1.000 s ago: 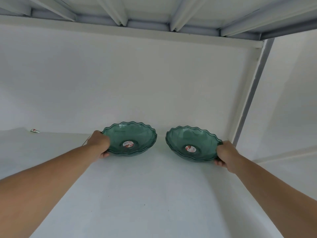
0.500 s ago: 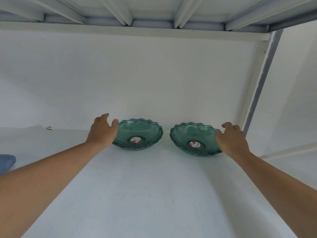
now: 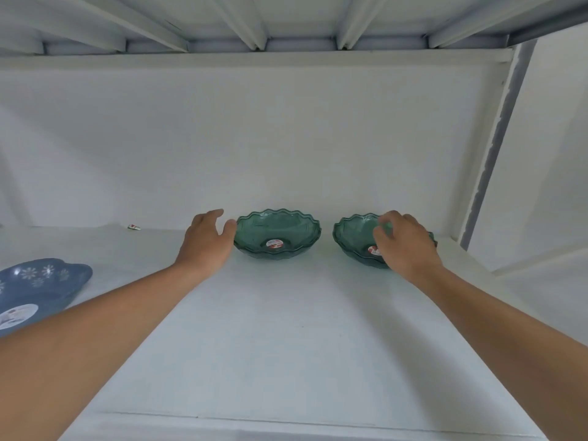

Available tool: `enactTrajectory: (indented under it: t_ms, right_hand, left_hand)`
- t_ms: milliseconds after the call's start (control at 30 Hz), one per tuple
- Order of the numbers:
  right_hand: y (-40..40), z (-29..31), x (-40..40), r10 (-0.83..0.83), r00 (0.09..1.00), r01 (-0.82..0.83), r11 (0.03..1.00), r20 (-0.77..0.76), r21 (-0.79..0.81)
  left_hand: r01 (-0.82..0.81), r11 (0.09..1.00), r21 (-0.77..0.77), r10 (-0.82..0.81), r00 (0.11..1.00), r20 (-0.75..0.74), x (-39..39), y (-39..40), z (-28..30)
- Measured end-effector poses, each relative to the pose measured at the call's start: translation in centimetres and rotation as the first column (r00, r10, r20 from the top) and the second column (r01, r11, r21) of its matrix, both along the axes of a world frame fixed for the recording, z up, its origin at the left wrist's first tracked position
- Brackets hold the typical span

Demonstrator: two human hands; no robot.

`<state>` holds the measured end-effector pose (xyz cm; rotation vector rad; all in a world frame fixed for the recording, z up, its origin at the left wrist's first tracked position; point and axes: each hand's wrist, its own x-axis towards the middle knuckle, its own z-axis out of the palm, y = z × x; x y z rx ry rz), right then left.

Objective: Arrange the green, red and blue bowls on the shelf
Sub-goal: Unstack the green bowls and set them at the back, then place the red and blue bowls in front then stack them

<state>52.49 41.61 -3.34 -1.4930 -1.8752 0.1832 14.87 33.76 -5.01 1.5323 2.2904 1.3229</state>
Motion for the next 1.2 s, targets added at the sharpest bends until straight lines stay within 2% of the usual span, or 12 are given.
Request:
enactTrajectory:
  t_ms: [133, 267, 467, 867, 1200]
  right_hand:
    - [-3.1, -0.1, -1.6, 0.028, 0.999, -0.029, 0.996, -0.02, -0.08]
    - [-7.7, -0.5, -4.1, -0.033, 0.999, 0.032, 0.996, -0.022, -0.08]
    - [-13.8, -1.9, -9.4, -0.042, 0.999, 0.038, 0.992, -0.033, -0.117]
    - [-18.3, 0.3, -12.7, -0.067, 0.997, 0.063, 0.989, -0.028, -0.137]
    - [-18.6, -1.2, -14.8, 0.081, 0.996, -0.089, 0.964, -0.043, -0.252]
  left_hand:
    - [0.074, 0.997, 0.003, -0.074, 0.996, 0.043, -1.7, -1.7, -0.2]
    - [0.172, 0.985, 0.003, -0.172, 0.981, 0.086, -3.6, -4.2, -0.9]
    - [0.245, 0.97, -0.002, -0.243, 0.966, 0.091, -6.5, -7.7, -1.7]
    - [0.198, 0.98, 0.023, -0.199, 0.974, 0.113, -9.3, -14.3, 0.0]
    - [0.134, 0.991, 0.009, -0.134, 0.989, 0.055, -9.4, -18.9, 1.6]
